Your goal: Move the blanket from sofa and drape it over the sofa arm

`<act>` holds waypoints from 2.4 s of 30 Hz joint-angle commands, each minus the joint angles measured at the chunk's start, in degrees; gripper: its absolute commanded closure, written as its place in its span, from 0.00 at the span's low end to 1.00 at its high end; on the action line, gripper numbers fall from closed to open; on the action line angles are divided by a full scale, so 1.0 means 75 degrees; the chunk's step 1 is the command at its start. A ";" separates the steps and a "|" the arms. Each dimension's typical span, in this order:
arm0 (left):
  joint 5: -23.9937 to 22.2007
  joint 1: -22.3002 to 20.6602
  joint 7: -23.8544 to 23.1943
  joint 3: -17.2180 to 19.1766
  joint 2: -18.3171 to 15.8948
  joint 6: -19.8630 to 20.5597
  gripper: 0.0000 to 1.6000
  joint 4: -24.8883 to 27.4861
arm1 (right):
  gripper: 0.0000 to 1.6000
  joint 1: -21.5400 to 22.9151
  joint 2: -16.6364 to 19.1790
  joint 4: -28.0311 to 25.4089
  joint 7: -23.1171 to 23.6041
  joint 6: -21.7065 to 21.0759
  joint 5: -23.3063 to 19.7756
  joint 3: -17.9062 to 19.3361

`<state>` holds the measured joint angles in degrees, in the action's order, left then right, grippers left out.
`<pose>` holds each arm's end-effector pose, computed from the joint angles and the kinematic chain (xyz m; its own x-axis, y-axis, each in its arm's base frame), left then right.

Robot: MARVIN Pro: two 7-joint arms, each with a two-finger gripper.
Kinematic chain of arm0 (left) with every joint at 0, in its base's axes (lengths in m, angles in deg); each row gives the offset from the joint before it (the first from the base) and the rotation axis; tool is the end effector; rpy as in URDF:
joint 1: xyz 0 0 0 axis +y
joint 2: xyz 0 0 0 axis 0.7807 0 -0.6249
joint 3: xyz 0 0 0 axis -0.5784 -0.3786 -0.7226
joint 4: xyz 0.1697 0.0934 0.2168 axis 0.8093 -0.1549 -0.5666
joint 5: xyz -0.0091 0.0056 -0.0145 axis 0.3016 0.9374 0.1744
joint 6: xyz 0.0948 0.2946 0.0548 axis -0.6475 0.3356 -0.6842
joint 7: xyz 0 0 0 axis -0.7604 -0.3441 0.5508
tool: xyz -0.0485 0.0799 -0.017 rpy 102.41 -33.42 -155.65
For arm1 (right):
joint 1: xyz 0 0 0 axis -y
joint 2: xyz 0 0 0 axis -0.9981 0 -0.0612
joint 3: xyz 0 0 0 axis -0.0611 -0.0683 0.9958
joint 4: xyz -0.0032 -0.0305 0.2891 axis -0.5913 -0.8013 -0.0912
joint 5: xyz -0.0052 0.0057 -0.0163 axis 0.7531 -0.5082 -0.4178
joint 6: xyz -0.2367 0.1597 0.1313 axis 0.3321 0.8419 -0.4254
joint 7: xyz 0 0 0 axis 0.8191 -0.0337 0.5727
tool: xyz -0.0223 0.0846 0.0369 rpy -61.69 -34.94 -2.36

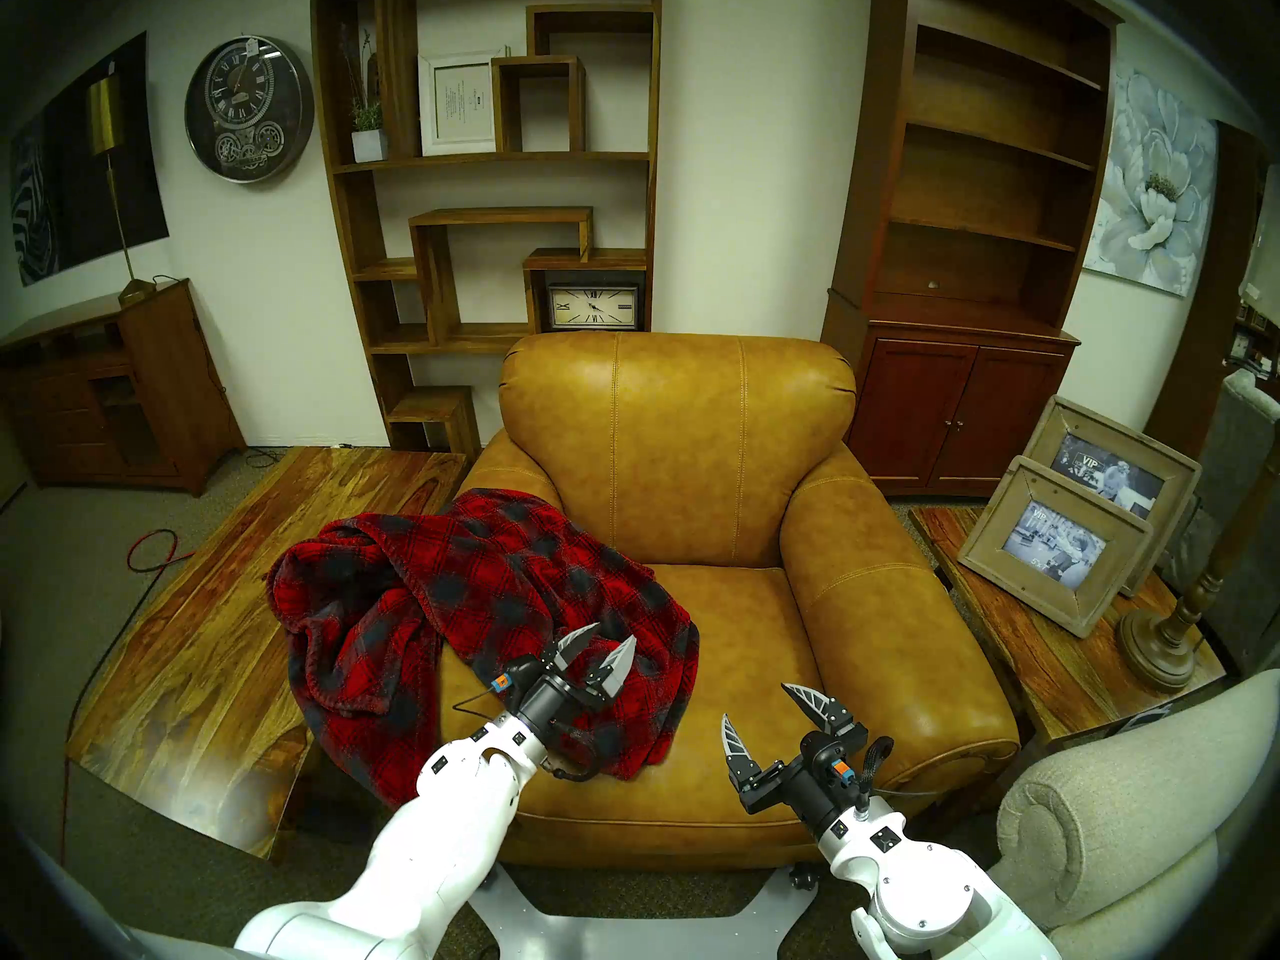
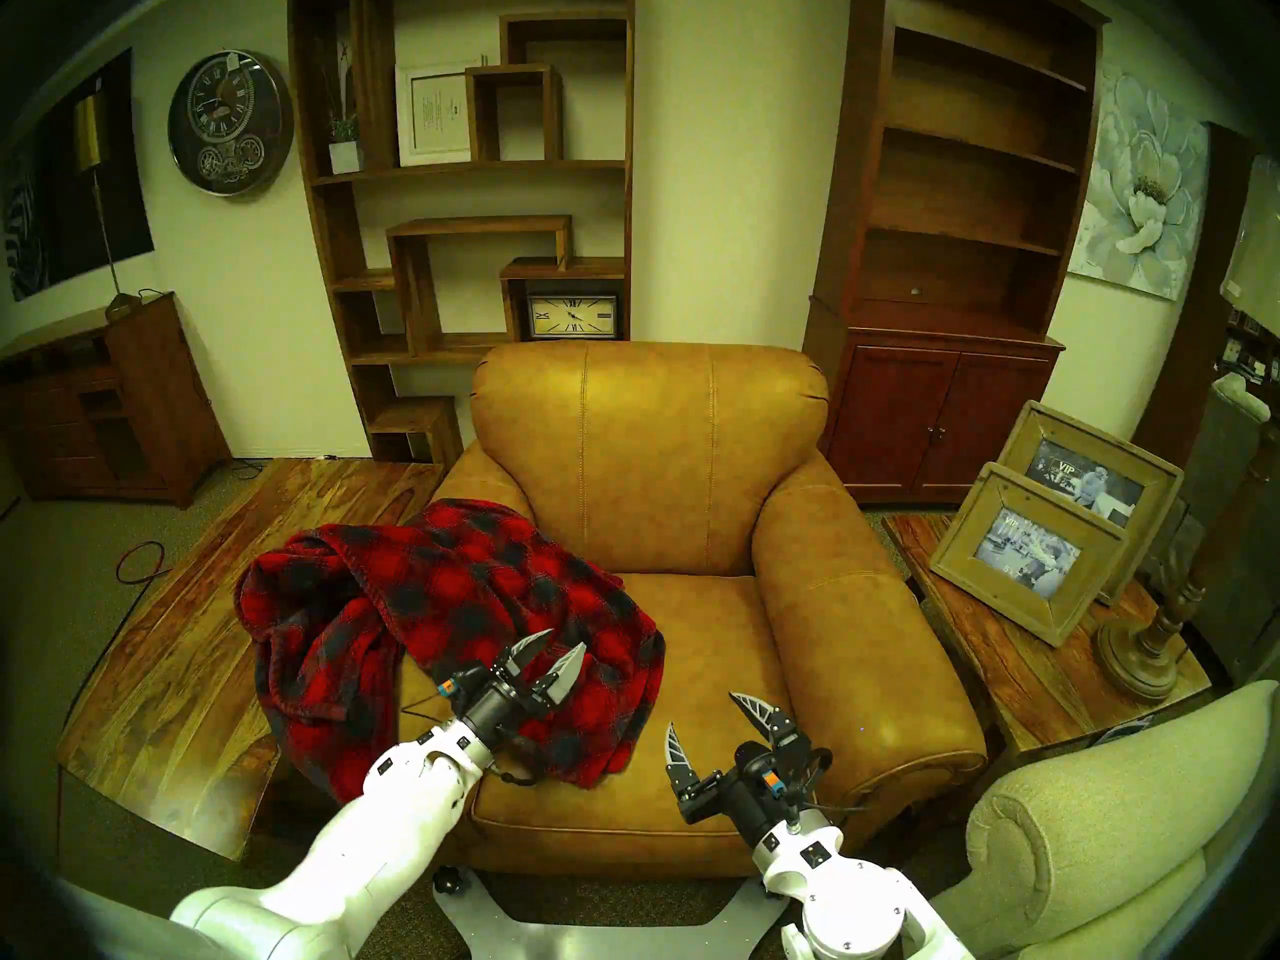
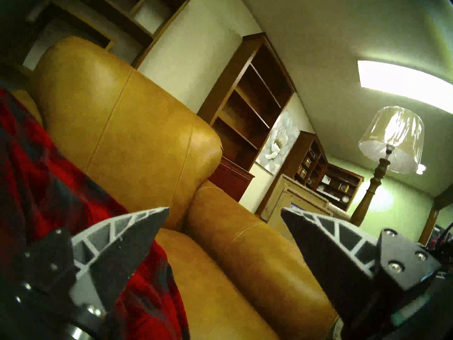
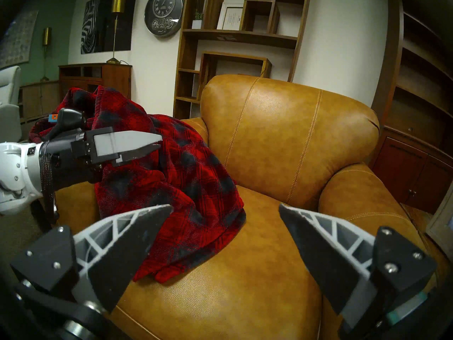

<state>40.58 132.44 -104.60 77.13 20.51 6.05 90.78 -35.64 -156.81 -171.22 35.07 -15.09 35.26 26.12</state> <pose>0.3689 -0.0514 -0.4803 0.2146 0.5405 0.8135 -0.5731 -0.6047 0.5530 0.2364 0.0187 -0.3799 0.1128 0.2538 0.9607 0.4077 -0.8935 0.1882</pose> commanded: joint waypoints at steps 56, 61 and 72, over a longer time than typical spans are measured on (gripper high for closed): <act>-0.4159 0.3615 0.1940 -0.0081 0.0302 0.1489 0.00 0.3484 | 0.00 0.0049 0.0026 -0.0269 -0.0031 0.0075 -0.0039 -0.0040; -0.4527 0.3739 0.2637 -0.0178 0.0253 0.1341 0.00 0.3971 | 0.00 0.0020 0.0035 -0.0315 -0.0052 0.0074 -0.0031 -0.0037; -0.5428 0.4193 0.4544 -0.0834 -0.0094 0.0999 0.00 0.5176 | 0.00 -0.0048 0.0061 -0.0407 -0.0137 0.0063 -0.0001 -0.0043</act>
<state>4.15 161.69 -76.80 73.49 21.37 14.95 123.32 -35.59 -156.37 -172.42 34.40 -15.04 34.87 25.77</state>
